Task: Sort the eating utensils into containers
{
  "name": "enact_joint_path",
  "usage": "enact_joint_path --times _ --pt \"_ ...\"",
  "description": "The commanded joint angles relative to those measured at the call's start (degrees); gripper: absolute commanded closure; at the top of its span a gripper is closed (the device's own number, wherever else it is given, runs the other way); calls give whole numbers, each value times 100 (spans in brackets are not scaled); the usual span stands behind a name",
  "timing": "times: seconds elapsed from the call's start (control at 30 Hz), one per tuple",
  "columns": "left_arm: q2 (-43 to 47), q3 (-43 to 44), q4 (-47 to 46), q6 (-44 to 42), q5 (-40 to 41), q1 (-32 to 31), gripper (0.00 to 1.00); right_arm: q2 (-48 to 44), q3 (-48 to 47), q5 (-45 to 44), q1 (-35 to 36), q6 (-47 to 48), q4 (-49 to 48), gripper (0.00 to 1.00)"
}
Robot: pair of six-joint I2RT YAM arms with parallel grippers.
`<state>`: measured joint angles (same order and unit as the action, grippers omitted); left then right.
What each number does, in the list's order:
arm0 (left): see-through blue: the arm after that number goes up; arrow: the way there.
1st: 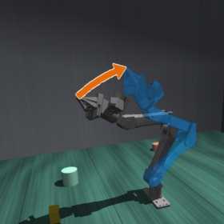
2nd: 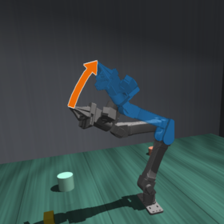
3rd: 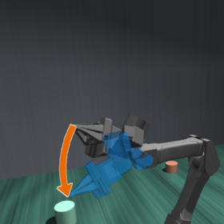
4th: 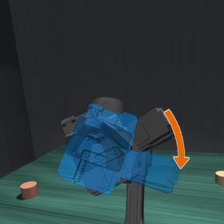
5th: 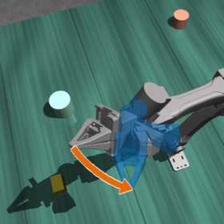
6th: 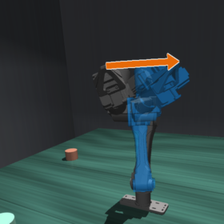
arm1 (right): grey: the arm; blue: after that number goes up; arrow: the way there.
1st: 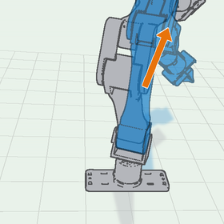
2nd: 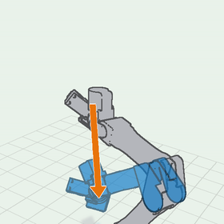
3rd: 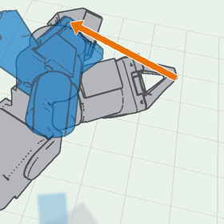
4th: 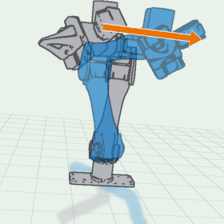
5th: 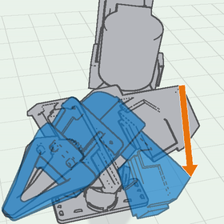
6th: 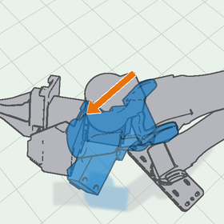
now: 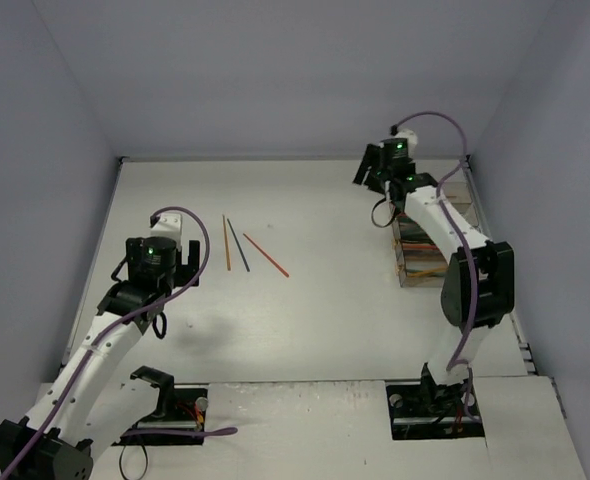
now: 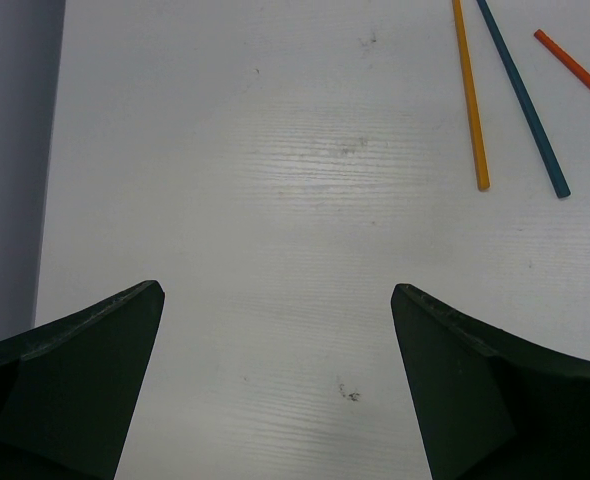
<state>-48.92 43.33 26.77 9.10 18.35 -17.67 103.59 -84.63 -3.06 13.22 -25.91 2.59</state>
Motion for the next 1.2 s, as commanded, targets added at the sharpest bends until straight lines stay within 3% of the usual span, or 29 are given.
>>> enact_joint_path --times 0.0,0.17,0.43,0.93,1.17 --pt "84 122 -208 -75 144 -26 3 -528 516 133 1037 1825 -6 36" --pt "84 114 -231 -84 152 -19 3 -414 847 102 2158 2438 151 36" --pt "104 114 -209 -75 81 -26 2 426 530 95 2948 2543 304 37" --pt "201 91 -189 -70 73 -35 3 1658 -322 253 3406 2811 410 43" --pt "216 94 -174 -75 75 -35 2 2028 -628 253 3467 2896 541 50"
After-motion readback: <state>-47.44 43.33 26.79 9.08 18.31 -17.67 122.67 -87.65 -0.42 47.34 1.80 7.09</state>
